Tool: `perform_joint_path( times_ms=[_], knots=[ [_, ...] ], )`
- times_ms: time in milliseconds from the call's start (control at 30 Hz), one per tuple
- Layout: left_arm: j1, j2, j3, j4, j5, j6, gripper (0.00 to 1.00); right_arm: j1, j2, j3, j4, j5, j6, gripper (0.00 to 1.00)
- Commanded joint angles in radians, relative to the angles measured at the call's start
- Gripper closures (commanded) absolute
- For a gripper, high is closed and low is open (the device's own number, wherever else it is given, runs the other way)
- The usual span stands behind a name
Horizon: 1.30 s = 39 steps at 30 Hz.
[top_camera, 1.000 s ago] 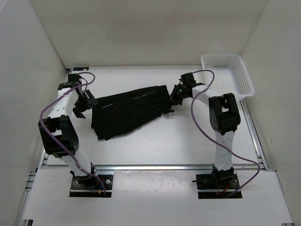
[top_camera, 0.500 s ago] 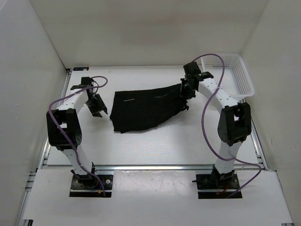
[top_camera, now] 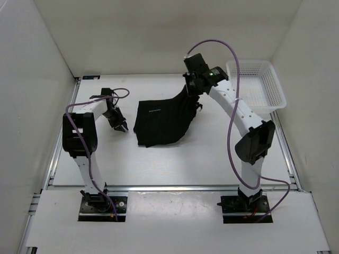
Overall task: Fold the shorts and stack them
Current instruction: Fold the shorts
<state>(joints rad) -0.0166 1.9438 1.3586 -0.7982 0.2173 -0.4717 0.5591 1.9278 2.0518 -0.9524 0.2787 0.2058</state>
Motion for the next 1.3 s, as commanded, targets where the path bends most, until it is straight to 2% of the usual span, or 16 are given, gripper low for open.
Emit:
perform_joint_path(
  times_ms=[0, 100, 200, 333, 367, 433, 467, 500, 567, 667, 767, 867, 1033, 1100, 1133, 1267],
  knots=[
    [-0.022, 0.039, 0.054, 0.019, 0.045, 0.004, 0.68, 0.100, 0.080, 0.138, -0.059, 0.060, -0.059, 1.00],
    [-0.031, 0.069, 0.074, 0.019, 0.054, 0.013, 0.68, 0.180, 0.158, 0.261, -0.081, 0.070, -0.078, 1.00],
    [-0.042, 0.092, 0.085, 0.019, 0.054, 0.013, 0.76, 0.247, 0.256, 0.392, -0.109, 0.070, -0.088, 1.00],
    [-0.042, 0.067, 0.071, 0.019, 0.054, 0.013, 0.76, 0.308, 0.384, 0.507, -0.123, 0.048, -0.098, 1.00],
    [-0.042, 0.058, 0.060, 0.019, 0.044, 0.013, 0.70, 0.327, 0.401, 0.516, -0.097, 0.048, -0.098, 1.00],
    [-0.042, 0.023, 0.051, 0.019, 0.033, 0.013, 0.47, 0.349, 0.443, 0.516, -0.066, 0.063, -0.098, 0.83],
    [-0.030, 0.009, 0.051, 0.004, 0.015, 0.013, 0.19, 0.358, 0.456, 0.525, -0.054, 0.063, -0.098, 0.59],
    [-0.005, -0.006, 0.051, -0.007, 0.005, 0.013, 0.09, 0.358, 0.456, 0.525, -0.043, 0.015, -0.082, 0.52],
    [0.032, -0.052, 0.051, -0.039, -0.031, 0.013, 0.00, 0.358, 0.459, 0.516, -0.029, -0.022, -0.037, 0.33],
    [0.107, -0.123, 0.060, -0.081, -0.055, 0.013, 0.00, 0.348, 0.366, 0.411, 0.029, -0.033, 0.001, 0.22],
    [0.144, -0.178, 0.095, -0.105, -0.064, 0.004, 0.00, 0.297, 0.214, 0.288, 0.105, -0.065, 0.020, 0.21],
    [0.129, -0.200, 0.138, -0.128, -0.075, 0.004, 0.08, 0.236, 0.071, 0.109, 0.155, -0.102, 0.056, 0.29],
    [0.043, -0.230, 0.149, -0.137, -0.038, 0.024, 0.20, 0.130, -0.105, -0.238, 0.190, -0.139, 0.102, 0.54],
    [-0.026, -0.218, 0.168, -0.137, -0.029, 0.024, 0.19, 0.087, -0.168, -0.338, 0.228, -0.173, 0.127, 0.54],
    [-0.054, -0.206, 0.183, -0.148, -0.047, 0.024, 0.13, 0.076, -0.187, -0.425, 0.243, -0.205, 0.138, 0.53],
    [-0.151, -0.085, 0.290, -0.182, -0.130, -0.022, 0.05, 0.055, -0.246, -0.547, 0.268, -0.225, 0.162, 0.45]
  ],
)
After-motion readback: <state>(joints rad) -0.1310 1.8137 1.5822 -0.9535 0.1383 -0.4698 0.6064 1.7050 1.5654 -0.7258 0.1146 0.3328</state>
